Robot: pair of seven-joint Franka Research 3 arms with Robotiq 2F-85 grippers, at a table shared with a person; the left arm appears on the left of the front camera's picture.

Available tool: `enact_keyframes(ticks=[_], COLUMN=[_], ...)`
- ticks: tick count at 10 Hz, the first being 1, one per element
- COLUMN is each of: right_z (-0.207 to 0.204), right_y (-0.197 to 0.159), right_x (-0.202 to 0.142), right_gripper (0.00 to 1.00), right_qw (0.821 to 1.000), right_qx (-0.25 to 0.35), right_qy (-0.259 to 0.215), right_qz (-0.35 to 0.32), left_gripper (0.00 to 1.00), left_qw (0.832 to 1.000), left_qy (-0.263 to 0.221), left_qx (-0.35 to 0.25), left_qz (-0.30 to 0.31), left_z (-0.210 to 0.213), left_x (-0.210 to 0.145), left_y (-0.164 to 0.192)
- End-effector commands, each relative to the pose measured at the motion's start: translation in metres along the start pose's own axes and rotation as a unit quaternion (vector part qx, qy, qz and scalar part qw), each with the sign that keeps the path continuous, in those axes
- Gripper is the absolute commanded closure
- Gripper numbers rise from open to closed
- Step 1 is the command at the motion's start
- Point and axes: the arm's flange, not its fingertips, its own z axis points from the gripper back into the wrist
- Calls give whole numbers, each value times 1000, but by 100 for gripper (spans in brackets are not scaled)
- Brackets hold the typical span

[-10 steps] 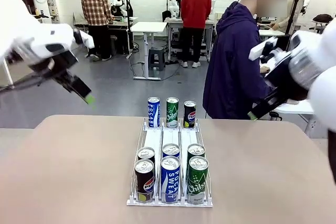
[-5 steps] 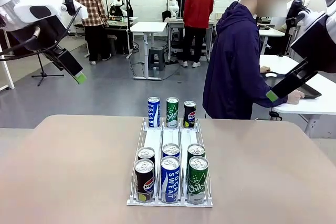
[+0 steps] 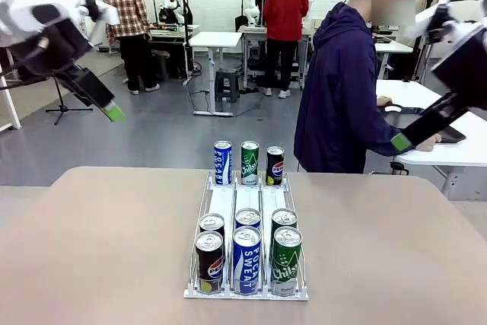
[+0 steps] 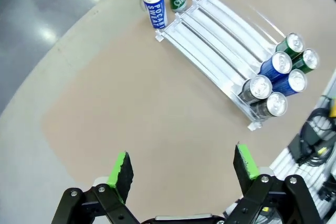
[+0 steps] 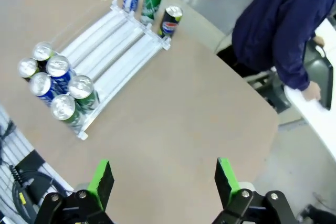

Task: Retrieve and hand over the desired beverage to the person.
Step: Pick up a can of the same type that the person held from the Automatic Can Dispenser.

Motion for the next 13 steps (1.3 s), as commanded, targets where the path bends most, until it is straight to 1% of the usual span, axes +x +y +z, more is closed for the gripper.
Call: enact_keyframes(ticks=[1, 2, 3, 5, 6, 8, 9, 10, 11, 13], right_z=[11, 18, 23, 29, 32, 33, 35, 36, 33, 37], right_y=[-35, -54, -70, -104, -121, -149, -155, -158, -158, -156], right_x=[-41, -62, -80, -109, -124, -140, -148, -150, -148, -154], right_gripper=[0, 0, 0, 0, 0, 0, 0, 0, 0, 0], right_qw=[994, 990, 984, 972, 967, 958, 955, 953, 953, 955], right_qx=[90, 117, 145, 183, 197, 204, 205, 201, 199, 198], right_qy=[-54, -82, -103, -136, -146, -159, -164, -174, -173, -168], right_qz=[-7, -18, -26, -50, -66, -123, -137, -147, -149, -142], left_gripper=[0, 0, 0, 0, 0, 0, 0, 0, 0, 0], left_qw=[996, 992, 986, 974, 968, 962, 960, 961, 963, 960], left_qy=[-22, -48, -65, -96, -107, -125, -131, -129, -123, -124], left_qx=[-77, -106, -134, -193, -206, -207, -204, -198, -196, -200], left_qz=[37, 58, 75, 75, 96, 129, 141, 144, 140, 151], left_z=[30, 45, 58, 80, 83, 90, 92, 94, 92, 92], left_x=[-33, -53, -70, -99, -113, -129, -139, -143, -143, -144], left_y=[43, 67, 83, 113, 125, 139, 141, 145, 144, 145])
